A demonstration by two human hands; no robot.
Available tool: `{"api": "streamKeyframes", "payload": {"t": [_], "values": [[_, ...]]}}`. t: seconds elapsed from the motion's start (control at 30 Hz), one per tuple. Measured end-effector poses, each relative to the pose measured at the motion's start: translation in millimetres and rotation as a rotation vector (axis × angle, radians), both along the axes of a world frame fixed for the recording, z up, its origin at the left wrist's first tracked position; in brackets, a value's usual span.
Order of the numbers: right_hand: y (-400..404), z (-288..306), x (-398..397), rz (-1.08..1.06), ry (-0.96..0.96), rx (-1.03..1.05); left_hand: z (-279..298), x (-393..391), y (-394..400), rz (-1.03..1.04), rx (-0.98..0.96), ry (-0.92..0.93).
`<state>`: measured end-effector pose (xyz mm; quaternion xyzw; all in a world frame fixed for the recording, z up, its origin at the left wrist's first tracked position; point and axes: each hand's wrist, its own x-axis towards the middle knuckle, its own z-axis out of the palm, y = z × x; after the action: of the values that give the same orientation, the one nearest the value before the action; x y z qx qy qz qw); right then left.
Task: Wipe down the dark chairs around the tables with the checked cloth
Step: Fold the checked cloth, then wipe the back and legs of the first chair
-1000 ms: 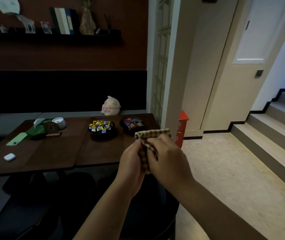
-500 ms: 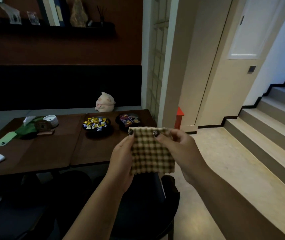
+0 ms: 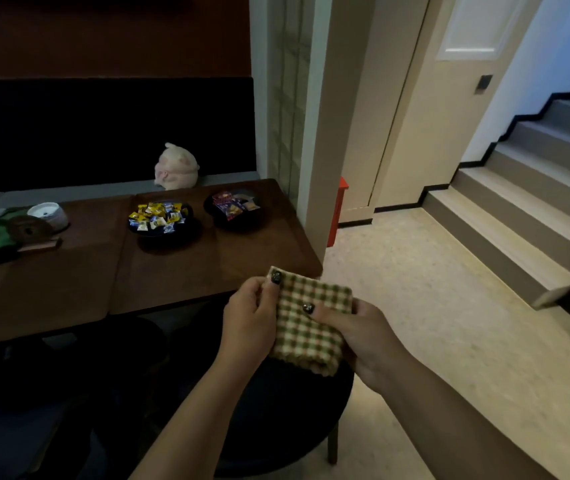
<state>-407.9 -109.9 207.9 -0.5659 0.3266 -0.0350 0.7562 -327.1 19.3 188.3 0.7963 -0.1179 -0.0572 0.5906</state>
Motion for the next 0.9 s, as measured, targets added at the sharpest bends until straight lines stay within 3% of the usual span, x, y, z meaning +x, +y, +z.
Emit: {"api": "streamKeyframes", "payload": {"t": [0.17, 0.37, 0.43, 0.67, 0.9], "values": [[-50.9, -32.1, -11.2, -0.261, 0.112, 0.041, -37.5, 2.3, -25.5, -0.129, 0.080, 0.151], [-135.2, -82.0, -7.4, -0.466, 0.159, -0.391, -82.7, 14.2, -72.2, -0.122, 0.018, 0.460], [-153.6, -107.3, 5.3, -0.436, 0.165, -0.443, -101.8, 16.8, -94.3, -0.078, 0.009, 0.522], [-187.3, -206.6, 52.7, -0.130, 0.265, -0.256, -196.3, 19.4, -165.3, 0.218, 0.010, 0.721], [-186.9, -269.9, 76.1, 0.063, 0.033, -0.492, -266.9, 31.8, -198.4, 0.370, -0.020, 0.888]]}}
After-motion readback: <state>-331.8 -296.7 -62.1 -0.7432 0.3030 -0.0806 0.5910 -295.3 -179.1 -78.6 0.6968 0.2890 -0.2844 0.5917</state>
